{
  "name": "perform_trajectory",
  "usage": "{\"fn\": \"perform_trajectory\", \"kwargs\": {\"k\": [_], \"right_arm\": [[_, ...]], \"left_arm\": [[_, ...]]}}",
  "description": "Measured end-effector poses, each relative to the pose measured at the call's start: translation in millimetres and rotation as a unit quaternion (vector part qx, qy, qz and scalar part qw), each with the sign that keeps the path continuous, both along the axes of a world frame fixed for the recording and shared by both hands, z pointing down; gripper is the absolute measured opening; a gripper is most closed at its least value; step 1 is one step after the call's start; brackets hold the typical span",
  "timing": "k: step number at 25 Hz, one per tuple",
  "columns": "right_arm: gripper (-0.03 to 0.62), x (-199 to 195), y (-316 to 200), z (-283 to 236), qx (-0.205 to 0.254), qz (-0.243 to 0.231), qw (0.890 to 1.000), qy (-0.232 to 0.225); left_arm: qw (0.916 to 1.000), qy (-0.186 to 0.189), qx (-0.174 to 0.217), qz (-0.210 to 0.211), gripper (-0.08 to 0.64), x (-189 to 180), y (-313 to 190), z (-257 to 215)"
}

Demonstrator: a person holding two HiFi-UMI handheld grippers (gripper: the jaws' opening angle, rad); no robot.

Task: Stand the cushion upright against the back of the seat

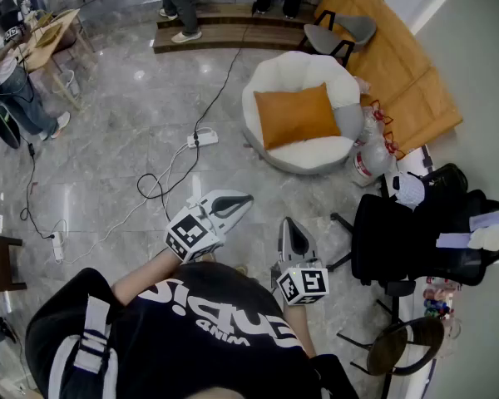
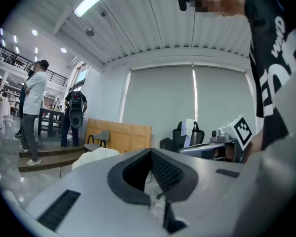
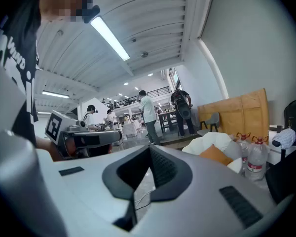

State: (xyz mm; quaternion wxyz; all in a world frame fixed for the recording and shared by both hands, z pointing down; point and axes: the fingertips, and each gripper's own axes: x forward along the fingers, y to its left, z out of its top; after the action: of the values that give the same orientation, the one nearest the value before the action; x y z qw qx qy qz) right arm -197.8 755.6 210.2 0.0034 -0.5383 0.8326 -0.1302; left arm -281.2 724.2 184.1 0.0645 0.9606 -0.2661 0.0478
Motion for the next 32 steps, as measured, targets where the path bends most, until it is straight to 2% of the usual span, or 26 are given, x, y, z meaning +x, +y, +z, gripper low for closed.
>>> {"fn": "perform_trajectory", "kwargs": {"k": [3,15,22,32], "right_arm": [[0.020,0.5,1.2,2.7,-0.001,-0.002,1.000,0.000],[0.020,-8.1,1.9,2.8,-0.007,0.001,1.000,-0.004],[0.020,-16.5,4.1,4.7,-0.012,0.024,1.000,-0.003],[0.020,-22.3,-2.2,17.3,-0.031,0.063,0.997,0.008]], "left_arm": [[0.9999,0.001,0.010,-0.001,0.008,-0.6,0.4,7.2],[1.0000,0.001,0.001,0.007,0.008,-4.8,0.9,-0.5],[0.9999,0.005,0.002,0.016,0.008,-21.4,-0.7,6.0],[0.9993,0.013,-0.021,0.027,0.008,-42.3,-23.4,13.6]]}}
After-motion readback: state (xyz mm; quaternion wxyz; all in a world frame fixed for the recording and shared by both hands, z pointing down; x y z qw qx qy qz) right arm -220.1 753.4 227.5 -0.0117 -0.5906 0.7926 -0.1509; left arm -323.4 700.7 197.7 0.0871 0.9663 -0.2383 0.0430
